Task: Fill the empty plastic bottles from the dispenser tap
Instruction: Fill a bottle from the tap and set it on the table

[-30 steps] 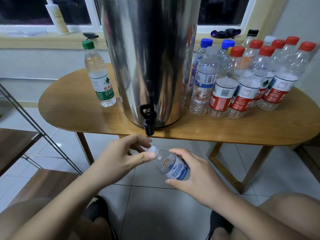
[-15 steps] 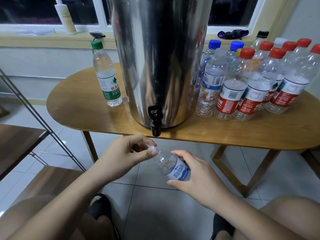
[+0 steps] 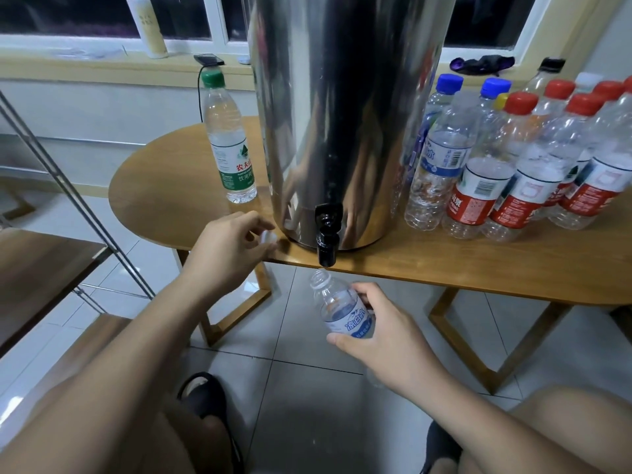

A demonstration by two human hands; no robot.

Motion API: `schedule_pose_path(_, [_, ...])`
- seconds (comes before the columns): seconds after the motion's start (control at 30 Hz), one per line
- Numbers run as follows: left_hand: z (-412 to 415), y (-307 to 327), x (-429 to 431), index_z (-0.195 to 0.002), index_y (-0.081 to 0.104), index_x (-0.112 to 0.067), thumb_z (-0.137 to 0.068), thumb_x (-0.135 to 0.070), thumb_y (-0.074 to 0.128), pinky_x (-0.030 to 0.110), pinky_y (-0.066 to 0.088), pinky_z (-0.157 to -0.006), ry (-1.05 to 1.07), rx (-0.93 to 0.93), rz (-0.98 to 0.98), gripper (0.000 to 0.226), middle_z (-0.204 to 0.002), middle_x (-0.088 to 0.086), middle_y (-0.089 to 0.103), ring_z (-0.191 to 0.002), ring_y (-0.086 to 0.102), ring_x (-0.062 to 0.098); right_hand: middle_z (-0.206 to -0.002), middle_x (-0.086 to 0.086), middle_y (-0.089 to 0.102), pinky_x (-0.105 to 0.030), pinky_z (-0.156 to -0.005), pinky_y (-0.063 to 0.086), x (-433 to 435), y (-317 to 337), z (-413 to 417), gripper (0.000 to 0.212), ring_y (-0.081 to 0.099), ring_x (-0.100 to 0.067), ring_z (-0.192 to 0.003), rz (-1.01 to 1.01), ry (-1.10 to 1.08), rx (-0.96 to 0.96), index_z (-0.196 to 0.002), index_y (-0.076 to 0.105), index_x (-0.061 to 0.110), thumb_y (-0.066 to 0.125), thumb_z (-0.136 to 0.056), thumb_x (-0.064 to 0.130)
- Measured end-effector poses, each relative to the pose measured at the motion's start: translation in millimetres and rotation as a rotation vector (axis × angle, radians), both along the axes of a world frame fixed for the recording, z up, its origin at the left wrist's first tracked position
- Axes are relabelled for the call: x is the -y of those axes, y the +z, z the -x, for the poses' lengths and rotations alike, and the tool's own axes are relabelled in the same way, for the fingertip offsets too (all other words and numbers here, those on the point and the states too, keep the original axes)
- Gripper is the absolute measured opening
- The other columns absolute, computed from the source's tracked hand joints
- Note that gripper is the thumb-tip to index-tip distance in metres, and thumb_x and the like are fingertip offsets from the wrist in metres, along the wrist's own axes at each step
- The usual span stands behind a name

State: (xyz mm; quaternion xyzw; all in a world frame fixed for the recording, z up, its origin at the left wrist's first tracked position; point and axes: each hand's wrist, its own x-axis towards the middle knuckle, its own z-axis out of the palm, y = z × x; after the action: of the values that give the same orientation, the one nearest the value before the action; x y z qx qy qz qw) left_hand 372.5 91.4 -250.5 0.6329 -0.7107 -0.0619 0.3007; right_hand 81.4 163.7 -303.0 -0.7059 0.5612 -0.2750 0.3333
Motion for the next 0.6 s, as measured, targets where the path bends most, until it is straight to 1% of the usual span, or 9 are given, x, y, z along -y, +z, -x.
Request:
schedule_pose_path(0.13, [0, -5, 3, -0.115, 0.076, -0.033, -0.096, -0.042, 0.081, 0.018, 0.045, -0.071, -0.024, 0.01, -0.034, 0.021, -0.102, -0.018, 0.069, -0.089, 0.063, -0.001, -0.116, 0.023, 0.071, -0.031, -0.09, 0.058, 1, 2, -3, 0.062, 0.068, 0.0, -0.103, -0.034, -0.022, 0.024, -0.128, 0.053, 0.045, 0.091, -0.079, 0.045])
schedule_pose_path(0.23, [2, -7, 1, -0.114, 0.075, -0.035, -0.097, -0.042, 0.08, 0.022, 0.051, -0.075, -0.038, -0.017, -0.036, 0.019, -0.102, -0.018, 0.067, -0.092, 0.063, -0.001, -0.111, 0.023, 0.072, -0.024, -0.081, 0.058, 1, 1, -4, 0.059, 0.068, 0.002, -0.098, -0.046, -0.037, 0.036, -0.126, 0.052, 0.045, 0.091, -0.08, 0.044])
schedule_pose_path(0.27, [2, -6, -1, -0.114, 0.075, -0.035, -0.097, -0.042, 0.08, 0.021, 0.051, -0.075, -0.035, -0.035, -0.038, 0.019, -0.103, -0.018, 0.066, -0.093, 0.064, -0.001, -0.11, 0.023, 0.072, -0.022, -0.079, 0.057, 1, 1, -4, 0.059, 0.068, 0.003, -0.097, -0.049, -0.039, 0.038, -0.125, 0.052, 0.045, 0.09, -0.081, 0.043])
schedule_pose_path(0.33, [2, -1, -5, -0.114, 0.074, -0.036, -0.096, -0.042, 0.081, 0.017, 0.048, -0.074, -0.027, -0.057, -0.03, 0.02, -0.106, -0.018, 0.067, -0.095, 0.065, 0.0, -0.111, 0.024, 0.072, -0.019, -0.08, 0.056, 2, 2, -4, 0.059, 0.067, 0.005, -0.099, -0.056, -0.039, 0.039, -0.126, 0.052, 0.045, 0.09, -0.081, 0.043])
schedule_pose_path(0.4, [4, 5, -11, -0.114, 0.073, -0.037, -0.094, -0.041, 0.083, 0.02, 0.05, -0.079, -0.026, -0.073, 0.005, 0.022, -0.107, -0.019, 0.07, -0.098, 0.065, 0.002, -0.111, 0.024, 0.072, -0.016, -0.081, 0.054, 2, 2, -4, 0.058, 0.066, 0.008, -0.101, -0.057, -0.041, 0.041, -0.126, 0.052, 0.045, 0.09, -0.082, 0.043])
schedule_pose_path(0.47, [11, 12, -18, -0.113, 0.074, -0.038, -0.091, -0.038, 0.086, 0.022, 0.052, -0.083, -0.039, -0.148, 0.025, 0.024, -0.106, -0.02, 0.074, -0.1, 0.067, 0.002, -0.111, 0.025, 0.071, -0.013, -0.08, 0.052, 3, 3, -5, 0.058, 0.066, 0.009, -0.101, -0.06, -0.044, 0.042, -0.125, 0.052, 0.045, 0.09, -0.081, 0.044])
schedule_pose_path(0.53, [21, 19, -27, -0.114, 0.075, -0.036, -0.092, -0.033, 0.086, 0.019, 0.053, -0.083, -0.073, -0.259, 0.03, 0.025, -0.105, -0.019, 0.077, -0.1, 0.07, 0.004, -0.112, 0.025, 0.07, -0.012, -0.079, 0.052, 3, 4, -6, 0.058, 0.065, 0.009, -0.101, -0.069, -0.037, 0.046, -0.125, 0.052, 0.046, 0.09, -0.082, 0.044])
schedule_pose_path(0.6, [32, 27, -34, -0.116, 0.076, -0.033, -0.094, -0.029, 0.085, 0.014, 0.051, -0.08, -0.134, -0.354, 0.047, 0.025, -0.104, -0.016, 0.078, -0.098, 0.071, 0.007, -0.112, 0.024, 0.071, -0.012, -0.079, 0.052, 3, 4, -7, 0.057, 0.066, 0.008, -0.1, -0.076, -0.034, 0.054, -0.125, 0.052, 0.045, 0.09, -0.082, 0.042])
